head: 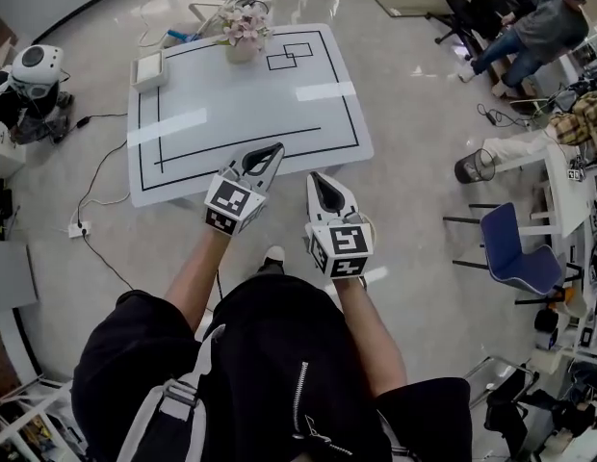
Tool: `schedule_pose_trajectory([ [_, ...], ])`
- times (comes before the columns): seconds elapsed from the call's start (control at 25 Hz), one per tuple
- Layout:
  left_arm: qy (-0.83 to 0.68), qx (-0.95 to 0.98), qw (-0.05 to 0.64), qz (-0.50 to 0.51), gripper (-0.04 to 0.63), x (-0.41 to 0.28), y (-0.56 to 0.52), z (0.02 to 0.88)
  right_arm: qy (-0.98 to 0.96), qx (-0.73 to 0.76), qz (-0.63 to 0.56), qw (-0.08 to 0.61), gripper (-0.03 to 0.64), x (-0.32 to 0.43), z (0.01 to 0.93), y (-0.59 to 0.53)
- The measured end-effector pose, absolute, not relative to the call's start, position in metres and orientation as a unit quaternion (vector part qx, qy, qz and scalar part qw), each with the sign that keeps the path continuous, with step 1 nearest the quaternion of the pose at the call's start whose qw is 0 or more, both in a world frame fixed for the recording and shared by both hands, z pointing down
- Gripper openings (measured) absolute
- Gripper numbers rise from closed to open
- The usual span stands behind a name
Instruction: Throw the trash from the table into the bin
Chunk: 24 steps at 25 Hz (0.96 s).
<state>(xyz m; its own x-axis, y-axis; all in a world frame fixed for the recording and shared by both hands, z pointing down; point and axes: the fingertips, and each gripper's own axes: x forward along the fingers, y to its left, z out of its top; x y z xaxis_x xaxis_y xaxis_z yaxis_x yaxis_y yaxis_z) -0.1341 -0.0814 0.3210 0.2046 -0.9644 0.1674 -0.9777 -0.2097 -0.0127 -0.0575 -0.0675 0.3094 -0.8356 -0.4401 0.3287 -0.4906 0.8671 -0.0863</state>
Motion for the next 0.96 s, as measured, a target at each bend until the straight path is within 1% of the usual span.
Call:
schedule_pose_trajectory([
  [0.4, -0.655, 0.75, 0.064, 0.06, 0.006, -0.168, -0.05, 0.324, -0.963, 0.203, 0.077, 0.16, 0.009, -0.103, 0.315, -0.045],
  [0.96, -0.654, 0.751, 0.073, 0.055, 0.006, -0.168, -0.049, 0.334, -0.965, 0.189, 0.069, 0.17, 0.009, -0.107, 0.317, -0.046],
])
